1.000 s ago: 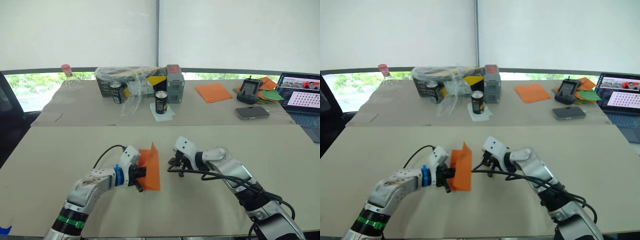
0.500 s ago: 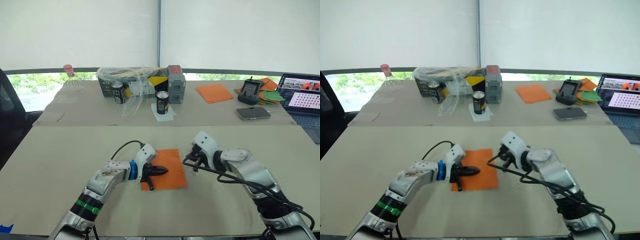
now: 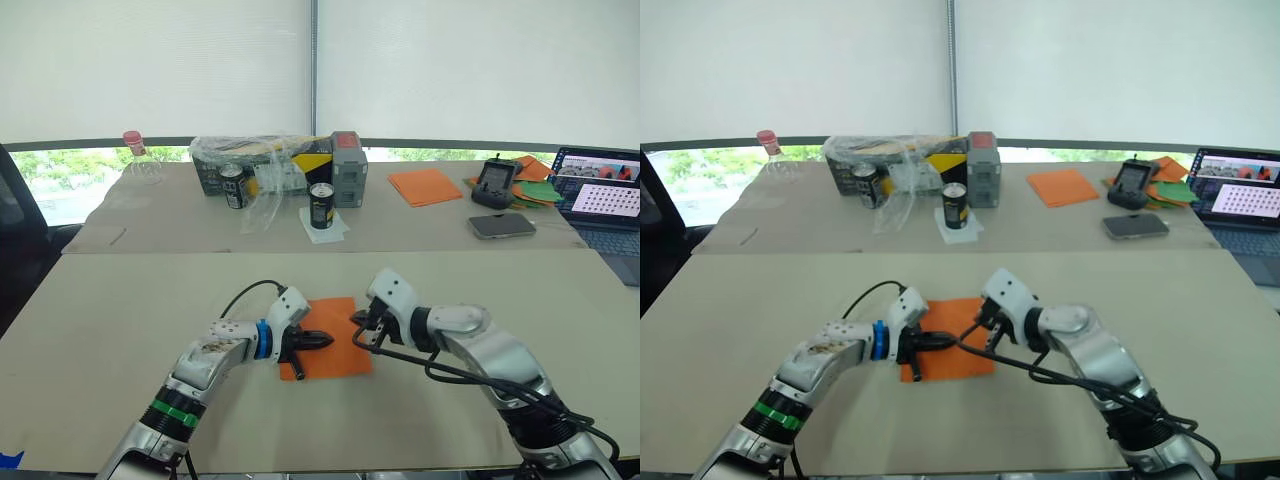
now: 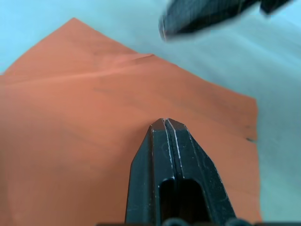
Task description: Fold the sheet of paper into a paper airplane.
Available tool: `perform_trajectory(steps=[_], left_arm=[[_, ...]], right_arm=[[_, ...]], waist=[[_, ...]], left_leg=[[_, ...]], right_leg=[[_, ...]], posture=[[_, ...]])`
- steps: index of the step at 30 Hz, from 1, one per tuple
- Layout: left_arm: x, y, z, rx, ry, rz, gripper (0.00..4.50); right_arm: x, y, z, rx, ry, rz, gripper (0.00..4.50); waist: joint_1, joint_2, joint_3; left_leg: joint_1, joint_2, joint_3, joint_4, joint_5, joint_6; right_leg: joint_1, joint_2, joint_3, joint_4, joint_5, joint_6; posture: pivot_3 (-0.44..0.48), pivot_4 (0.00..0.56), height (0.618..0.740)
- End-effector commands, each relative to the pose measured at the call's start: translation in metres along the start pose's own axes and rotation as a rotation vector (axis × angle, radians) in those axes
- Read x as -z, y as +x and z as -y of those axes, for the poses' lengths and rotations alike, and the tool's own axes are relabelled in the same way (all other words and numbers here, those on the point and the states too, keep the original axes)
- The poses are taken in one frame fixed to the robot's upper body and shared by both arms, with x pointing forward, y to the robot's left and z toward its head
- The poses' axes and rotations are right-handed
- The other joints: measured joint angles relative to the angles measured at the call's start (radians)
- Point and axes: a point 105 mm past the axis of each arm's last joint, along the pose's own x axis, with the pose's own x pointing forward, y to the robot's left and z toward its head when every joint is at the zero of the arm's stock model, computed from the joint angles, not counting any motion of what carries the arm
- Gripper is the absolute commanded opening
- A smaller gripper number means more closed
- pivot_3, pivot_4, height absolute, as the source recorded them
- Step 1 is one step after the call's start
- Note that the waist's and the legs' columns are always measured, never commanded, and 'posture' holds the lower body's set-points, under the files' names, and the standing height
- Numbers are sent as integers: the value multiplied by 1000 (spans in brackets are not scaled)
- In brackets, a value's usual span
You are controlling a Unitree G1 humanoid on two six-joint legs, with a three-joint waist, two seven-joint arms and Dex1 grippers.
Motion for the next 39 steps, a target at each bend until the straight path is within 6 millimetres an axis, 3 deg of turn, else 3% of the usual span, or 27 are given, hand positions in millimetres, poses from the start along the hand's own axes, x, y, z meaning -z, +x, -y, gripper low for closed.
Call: perform_trajectory(steps=[1, 5, 8, 9, 12, 15, 18, 20, 23, 29, 32, 39], left_arm=[[9, -4, -10, -95, -34, -4, 0], [5, 8, -5, -96, -49, 31, 0], [1, 11, -3, -99, -54, 47, 0], [3, 11, -2, -100, -67, 44, 0], [15, 9, 1, -108, -107, 10, 0], [24, 8, 2, -129, -131, -18, 0], [24, 8, 1, -144, -138, -15, 0], [24, 10, 3, -140, -132, -16, 0], [25, 12, 7, -128, -115, -28, 0], [25, 13, 8, -130, -105, -31, 0], [25, 14, 9, -131, -103, -31, 0], [26, 16, 12, -127, -107, -30, 0]], right_arm=[[0, 9, -11, -61, 35, 30, 28], [15, 18, -16, -84, 13, -38, 28], [13, 16, -13, -78, 2, -30, 28], [4, 14, -13, -80, 25, 19, 28], [-24, 1, 0, -29, 21, 153, 28], [-42, -15, 26, 98, 55, 247, 28], [-39, -20, 45, 192, 103, 243, 28], [-29, -16, 45, 171, 155, 208, 28], [-21, -9, 45, 145, 248, 208, 904], [-13, 8, 54, 184, 283, 186, 2965], [-9, 17, 48, 131, 268, 157, 3998], [-4, 33, 50, 77, 286, 137, 3998]], waist=[[0, 0, 0], [4, 0, 0], [5, 0, 0], [4, 0, 0], [3, 0, 0], [3, 0, 0], [3, 0, 0], [3, 0, 0], [2, 0, 0], [2, 0, 0], [2, 0, 0], [2, 0, 0]], left_leg=[[0, 0, 0, 0, 0, 0], [1, 0, 0, 1, 0, 0], [4, 0, -1, 1, 0, 0], [5, 0, -1, 1, 0, 0], [6, 0, -1, 1, 0, 0], [6, 0, -1, 0, 0, 1], [6, 0, -1, 0, -1, 1], [7, 0, -1, -1, -1, 1], [8, 0, -1, -1, -1, 1], [8, 0, -1, -1, -1, 1], [8, 0, -1, -1, -1, 1], [9, 0, -1, -1, -1, 1]], right_leg=[[0, 0, 0, 0, 0, 0], [1, 0, 0, 1, 0, 0], [6, 0, -1, -1, 0, 0], [7, 0, -1, -1, 0, 0], [8, 0, -1, -1, 0, 0], [8, 0, -1, -1, 0, 0], [8, 0, -1, -1, 0, 0], [8, 0, -1, -1, 0, 0], [10, 0, -1, -2, 0, 0], [10, 0, 0, -3, 0, 0], [10, 0, 0, -3, 0, 0], [11, 0, 0, -3, 0, 0]], posture=[[0, 150, 740], [0, 150, 740], [0, 150, 740], [0, 150, 740], [0, 150, 740], [0, 150, 740], [0, 150, 740], [0, 150, 740], [0, 150, 740], [0, 150, 740], [0, 150, 740], [0, 150, 740]])
